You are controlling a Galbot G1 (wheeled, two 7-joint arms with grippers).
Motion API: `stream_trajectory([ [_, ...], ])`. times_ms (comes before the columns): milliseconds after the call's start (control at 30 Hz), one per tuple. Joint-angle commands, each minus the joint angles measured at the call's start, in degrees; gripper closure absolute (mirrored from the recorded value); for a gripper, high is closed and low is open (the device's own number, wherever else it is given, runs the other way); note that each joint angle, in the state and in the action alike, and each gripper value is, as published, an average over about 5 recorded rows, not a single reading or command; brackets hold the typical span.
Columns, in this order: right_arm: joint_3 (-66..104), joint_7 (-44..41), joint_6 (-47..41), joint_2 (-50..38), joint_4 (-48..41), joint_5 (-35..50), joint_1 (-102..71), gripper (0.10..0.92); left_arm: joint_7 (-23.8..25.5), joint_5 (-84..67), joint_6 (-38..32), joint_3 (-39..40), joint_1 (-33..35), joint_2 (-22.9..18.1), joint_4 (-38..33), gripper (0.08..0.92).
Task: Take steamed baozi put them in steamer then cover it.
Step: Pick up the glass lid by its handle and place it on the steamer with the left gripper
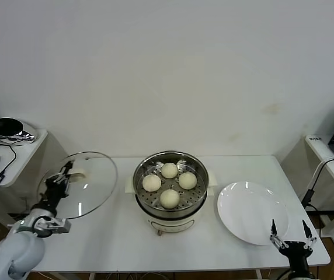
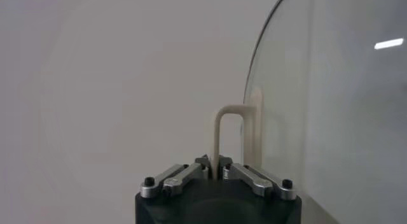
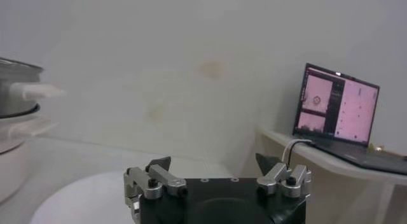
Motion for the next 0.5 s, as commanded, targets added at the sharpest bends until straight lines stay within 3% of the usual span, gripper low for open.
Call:
stream_trajectory([
  [33,-0.9,0.2,-0.4,0.5,1.5,-1.9,-0.5,0.203,6.3,-1.9,14.6,22.7,-13.7,1.7,-12.0,0.851],
  [300,-3.1,0.8,-0.9,1.9,1.0,-4.5,0.0,0.203,11.4,6.4,22.5,37.0,-28.6,-6.9,-7.5,0.851],
  [500,-4.1,1.5,-0.9,2.1,0.3,-5.8,0.0,0.203,15.6,13.4,25.4,40.4,-32.0,-11.8,-3.6,0.851],
])
